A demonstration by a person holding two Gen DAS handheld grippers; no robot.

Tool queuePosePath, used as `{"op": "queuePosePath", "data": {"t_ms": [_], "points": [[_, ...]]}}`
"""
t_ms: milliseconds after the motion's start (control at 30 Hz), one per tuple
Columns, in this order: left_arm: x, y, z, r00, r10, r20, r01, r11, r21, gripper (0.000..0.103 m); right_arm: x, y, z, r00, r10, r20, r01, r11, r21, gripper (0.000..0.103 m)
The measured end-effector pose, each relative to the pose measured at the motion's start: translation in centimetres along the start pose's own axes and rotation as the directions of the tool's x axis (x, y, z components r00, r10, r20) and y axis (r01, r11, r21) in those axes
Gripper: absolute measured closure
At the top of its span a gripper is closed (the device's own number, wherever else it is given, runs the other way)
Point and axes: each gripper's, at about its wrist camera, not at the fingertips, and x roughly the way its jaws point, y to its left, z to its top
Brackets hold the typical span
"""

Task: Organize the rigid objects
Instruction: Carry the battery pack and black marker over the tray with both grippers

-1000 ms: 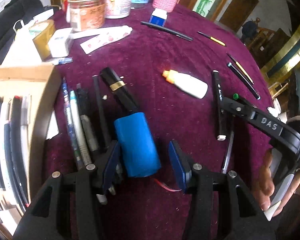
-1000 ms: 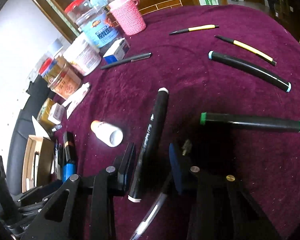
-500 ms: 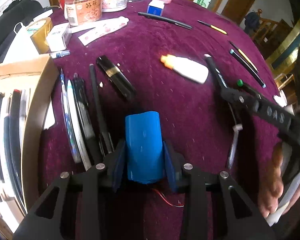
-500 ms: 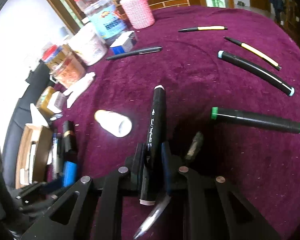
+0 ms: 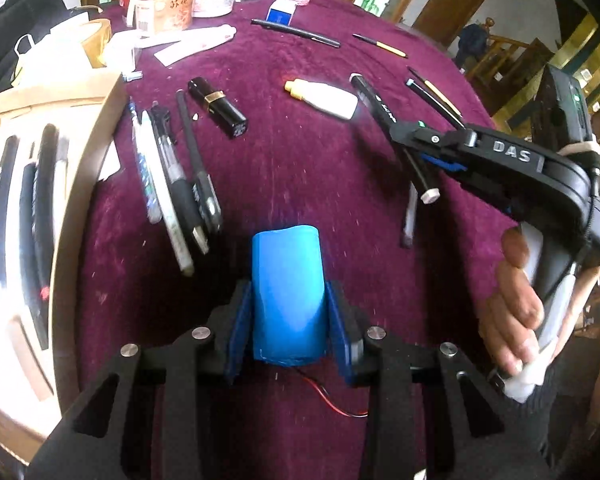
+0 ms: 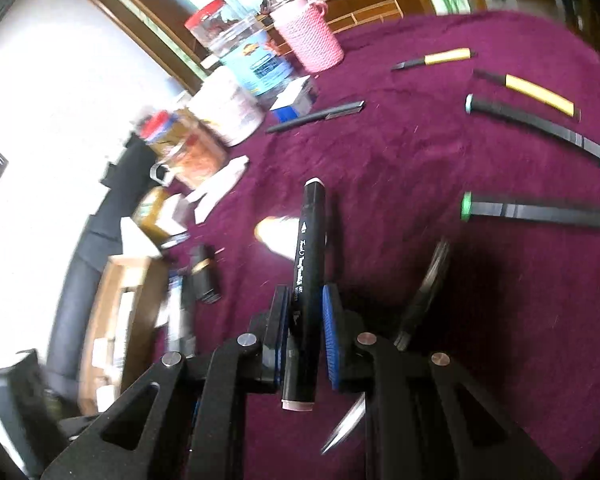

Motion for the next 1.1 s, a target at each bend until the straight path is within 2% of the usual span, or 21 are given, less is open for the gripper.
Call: {"op": "queuePosePath", "data": {"t_ms": [200,333,500,633,800,1100], "points": [[-1.3,0.8,-1.6,0.999,-0.032,0.003,0.032,0.999,-0.006,0.069,-2.1,2.4,-4.9,0.999,0.033,0.020,-0.034,0.999,0.023,0.088],[-2.0,1.4,-2.1,0.999,-0.042,0.013,0.043,0.999,-0.018,0.069,-2.0,3.2,-7.1,0.997,0.075,0.000,-0.075,0.996,0.041,0.088],[-3.6,2.1,-2.5,0.997,-0.072,0.031,0.073,0.996,-0.046,0.069,-1.3,4.5,-7.7,0.998,0.068,-0.018,-0.068,0.997,0.020,0.088],[-5.5,3.0,-2.6,0.994,-0.091,0.062,0.095,0.993,-0.068,0.069,-1.9,6.6,-7.6,0.997,0.074,0.005,-0.074,0.997,-0.025,0.088],[-8.1,4.9,-2.1,0.989,-0.103,0.105,0.114,0.988,-0.105,0.069,-2.5,9.7,-7.8,0.993,0.116,0.016,-0.115,0.990,-0.077,0.088],[-11.3,10.5,-1.5,0.981,-0.047,0.186,0.086,0.975,-0.206,0.069,0.5,16.8,-8.3,0.985,0.165,-0.048,-0.172,0.963,-0.209,0.088]]}}
